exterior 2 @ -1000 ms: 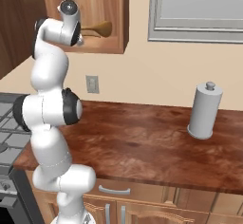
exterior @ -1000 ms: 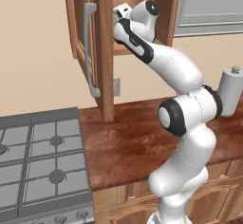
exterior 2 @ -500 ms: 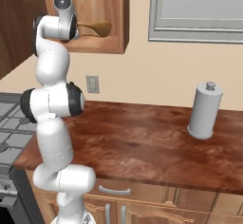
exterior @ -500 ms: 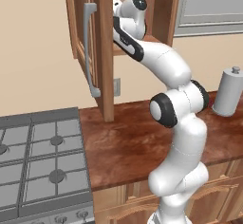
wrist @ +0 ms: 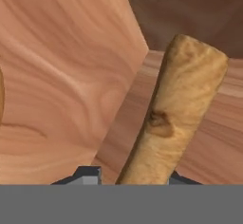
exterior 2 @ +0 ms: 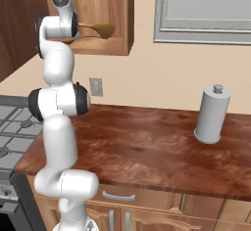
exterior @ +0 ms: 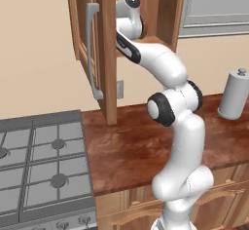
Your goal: Organize the utensils by type. Pick up the wooden spoons from the counter and place them in the open cabinet. Then pick up the metallic utensils from the counter and place them in the open drawer.
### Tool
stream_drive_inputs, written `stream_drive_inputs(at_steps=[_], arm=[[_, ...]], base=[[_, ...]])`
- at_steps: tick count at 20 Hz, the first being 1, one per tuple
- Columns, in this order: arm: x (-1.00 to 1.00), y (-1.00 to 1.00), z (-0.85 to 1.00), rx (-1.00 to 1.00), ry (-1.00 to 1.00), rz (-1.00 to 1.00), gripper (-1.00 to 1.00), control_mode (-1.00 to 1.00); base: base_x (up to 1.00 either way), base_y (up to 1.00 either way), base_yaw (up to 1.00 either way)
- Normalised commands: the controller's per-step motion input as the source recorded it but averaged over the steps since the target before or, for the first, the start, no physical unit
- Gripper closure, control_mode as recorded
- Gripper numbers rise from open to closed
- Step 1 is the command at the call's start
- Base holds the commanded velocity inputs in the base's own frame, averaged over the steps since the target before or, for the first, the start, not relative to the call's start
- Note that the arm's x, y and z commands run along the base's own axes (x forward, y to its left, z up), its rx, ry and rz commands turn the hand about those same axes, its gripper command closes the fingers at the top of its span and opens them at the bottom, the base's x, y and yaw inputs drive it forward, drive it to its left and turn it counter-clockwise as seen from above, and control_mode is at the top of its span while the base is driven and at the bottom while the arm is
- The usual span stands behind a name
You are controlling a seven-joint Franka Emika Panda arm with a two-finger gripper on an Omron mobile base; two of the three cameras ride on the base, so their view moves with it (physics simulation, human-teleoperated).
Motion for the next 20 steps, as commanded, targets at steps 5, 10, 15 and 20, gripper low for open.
stream_drive_inputs(at_steps=[5,10,15,20], arm=[[0.58,-0.21,-0.55,0.00,0.08,-0.02,-1.00,-1.00],[0.39,-0.52,-0.43,0.02,0.06,-0.03,-1.00,-1.00],[0.24,-0.84,-0.11,0.10,0.00,-0.03,-1.00,-1.00],[0.13,-0.81,0.00,0.14,0.00,-0.03,-1.00,-1.00]], base=[[0.00,0.00,0.00],[0.00,0.00,0.00],[0.00,0.00,0.00],[0.00,0.00,0.00]])
